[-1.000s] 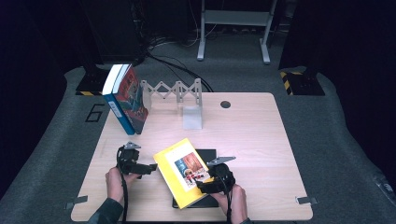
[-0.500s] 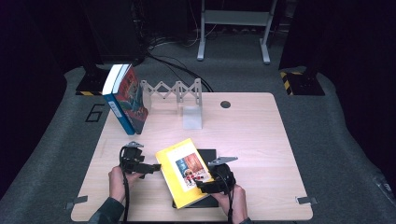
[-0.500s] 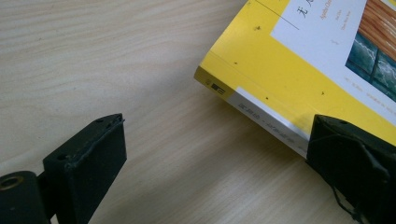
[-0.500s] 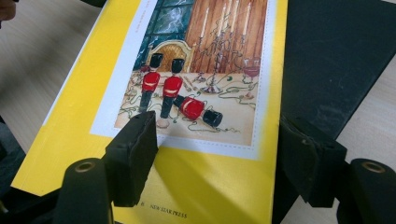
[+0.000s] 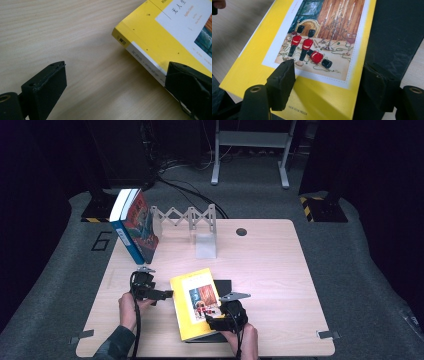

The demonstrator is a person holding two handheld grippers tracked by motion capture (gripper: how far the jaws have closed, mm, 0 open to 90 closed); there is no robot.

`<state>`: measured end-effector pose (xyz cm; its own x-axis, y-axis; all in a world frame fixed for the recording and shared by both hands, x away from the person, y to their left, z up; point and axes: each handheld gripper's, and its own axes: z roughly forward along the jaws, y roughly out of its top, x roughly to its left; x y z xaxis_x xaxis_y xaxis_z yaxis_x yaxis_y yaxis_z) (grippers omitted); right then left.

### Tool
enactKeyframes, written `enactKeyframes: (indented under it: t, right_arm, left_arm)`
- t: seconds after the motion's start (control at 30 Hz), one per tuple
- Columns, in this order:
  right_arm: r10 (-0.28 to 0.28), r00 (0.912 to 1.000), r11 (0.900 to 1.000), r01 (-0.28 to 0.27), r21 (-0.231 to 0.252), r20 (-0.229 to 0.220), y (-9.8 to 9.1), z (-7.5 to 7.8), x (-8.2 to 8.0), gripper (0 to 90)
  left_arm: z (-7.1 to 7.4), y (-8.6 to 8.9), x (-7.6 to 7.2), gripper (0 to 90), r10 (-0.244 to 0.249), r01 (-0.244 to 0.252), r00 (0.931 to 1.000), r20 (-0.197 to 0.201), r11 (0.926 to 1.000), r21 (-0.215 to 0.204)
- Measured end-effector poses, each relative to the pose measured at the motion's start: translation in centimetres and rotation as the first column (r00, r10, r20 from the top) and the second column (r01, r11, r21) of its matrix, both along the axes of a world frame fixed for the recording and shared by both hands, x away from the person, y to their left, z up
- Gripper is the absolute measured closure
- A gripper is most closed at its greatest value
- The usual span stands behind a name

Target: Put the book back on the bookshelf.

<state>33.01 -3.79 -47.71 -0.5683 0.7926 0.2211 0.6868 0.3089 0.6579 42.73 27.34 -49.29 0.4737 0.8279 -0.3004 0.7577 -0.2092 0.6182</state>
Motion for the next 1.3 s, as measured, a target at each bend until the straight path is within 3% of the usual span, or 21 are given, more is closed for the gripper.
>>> enactKeyframes:
  t: [0.17,0.23,0.3,0.47,0.67,0.7,0.9,1.0,1.1,1.17,1.3]
  right_arm:
    - [0.022,0.9997,0.9997,-0.022,0.008,-0.010,0.3,0.0,0.1,28.5]
    - [0.018,0.9998,0.9987,-0.018,0.047,0.002,-0.3,0.2,0.5,29.3]
    - [0.018,0.9998,0.9985,-0.018,0.052,0.003,-0.7,0.5,0.8,30.4]
    - [0.062,0.9980,0.9980,-0.061,0.012,-0.015,-0.3,0.2,1.2,34.0]
    - [0.033,0.9991,0.9993,-0.032,0.017,-0.028,0.2,0.2,0.5,33.9]
    - [0.051,0.9987,0.9987,-0.051,0.008,-0.006,0.1,0.1,0.6,33.8]
    - [0.037,0.9993,0.9991,-0.037,0.019,-0.002,0.6,0.0,0.2,33.8]
    - [0.028,0.9996,0.9996,-0.028,0.002,0.008,1.0,0.1,0.3,23.0]
    - [0.029,0.9994,0.9990,-0.030,0.033,0.020,0.4,0.7,1.2,27.6]
    - [0.029,0.9995,0.9993,-0.029,0.025,0.011,0.2,1.0,1.7,30.2]
    - [0.058,0.9983,0.9982,-0.057,0.015,-0.011,0.5,0.7,1.9,33.6]
  left_arm:
    - [0.4,0.5,1.2,4.0,-0.021,0.020,0.9994,-0.029,0.9993,-0.031]
    - [0.7,0.4,1.0,4.0,-0.011,0.011,0.9999,-0.010,0.9994,-0.032]
    - [1.0,0.3,0.7,3.9,-0.020,0.019,0.9998,-0.010,0.9987,-0.047]
    - [0.9,-0.5,0.4,4.0,-0.030,0.029,0.9995,-0.014,0.9975,-0.065]
    - [0.5,-1.3,0.6,4.2,-0.041,0.040,0.9988,-0.025,0.9973,-0.062]
    - [0.5,-1.3,0.7,4.3,-0.049,0.047,0.9983,-0.032,0.9969,-0.063]
    - [0.6,-1.8,0.9,4.3,-0.060,0.058,0.9977,-0.032,0.9965,-0.059]
    - [0.6,-2.0,1.0,4.1,-0.062,0.059,0.9975,-0.033,0.9962,-0.064]
    - [0.7,-1.9,1.1,4.0,-0.082,0.080,0.9961,-0.032,0.9957,-0.047]
    - [0.6,-2.1,1.1,4.0,-0.056,0.054,0.9980,-0.028,0.9966,-0.063]
    - [0.5,-2.1,1.2,4.0,-0.061,0.058,0.9975,-0.036,0.9960,-0.068]
